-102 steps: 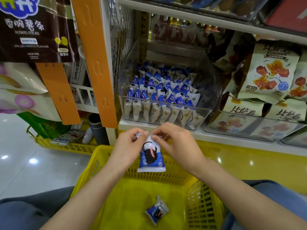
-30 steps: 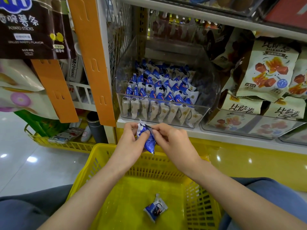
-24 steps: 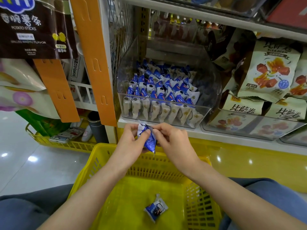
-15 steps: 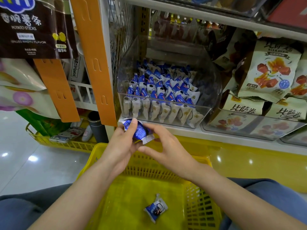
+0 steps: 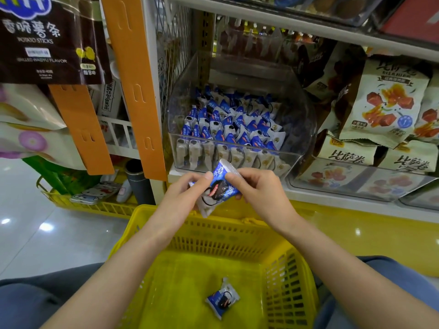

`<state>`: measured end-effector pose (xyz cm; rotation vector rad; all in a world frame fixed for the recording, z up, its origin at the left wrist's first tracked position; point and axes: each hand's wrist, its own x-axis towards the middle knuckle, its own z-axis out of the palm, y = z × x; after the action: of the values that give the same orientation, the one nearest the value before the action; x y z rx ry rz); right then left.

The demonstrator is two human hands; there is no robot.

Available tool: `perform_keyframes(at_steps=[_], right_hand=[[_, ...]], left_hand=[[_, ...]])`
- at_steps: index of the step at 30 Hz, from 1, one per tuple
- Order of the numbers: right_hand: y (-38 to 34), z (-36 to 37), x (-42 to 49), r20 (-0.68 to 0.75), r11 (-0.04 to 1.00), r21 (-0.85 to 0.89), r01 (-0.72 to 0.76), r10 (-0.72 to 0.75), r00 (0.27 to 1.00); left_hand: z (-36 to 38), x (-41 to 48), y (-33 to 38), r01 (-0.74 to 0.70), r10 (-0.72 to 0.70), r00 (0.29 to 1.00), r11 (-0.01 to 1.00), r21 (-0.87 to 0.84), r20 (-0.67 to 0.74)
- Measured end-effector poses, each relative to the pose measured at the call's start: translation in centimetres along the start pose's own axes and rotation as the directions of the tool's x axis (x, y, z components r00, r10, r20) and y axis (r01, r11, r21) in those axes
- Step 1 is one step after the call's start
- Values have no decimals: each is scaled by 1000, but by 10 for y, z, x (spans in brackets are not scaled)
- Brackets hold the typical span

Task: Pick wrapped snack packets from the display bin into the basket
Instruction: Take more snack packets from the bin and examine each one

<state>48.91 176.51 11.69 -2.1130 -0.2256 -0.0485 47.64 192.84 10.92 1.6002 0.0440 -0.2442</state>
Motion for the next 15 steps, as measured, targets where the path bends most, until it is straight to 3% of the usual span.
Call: perform_keyframes(at_steps=[6,12,15], right_hand=[[-4,-7,3,-65,996,90,-21,27,998],[-8,-4,2,-159,980,-154,123,-147,976],[-16,-3,11,-116,945,-267,191,-228,967]], left_hand=[[-2,-1,4,-45,33,990,995,90,135],[4,-1,4,-72,57,986,993,95,155],[-3,1,6,-34,38,985,999,-29,171]])
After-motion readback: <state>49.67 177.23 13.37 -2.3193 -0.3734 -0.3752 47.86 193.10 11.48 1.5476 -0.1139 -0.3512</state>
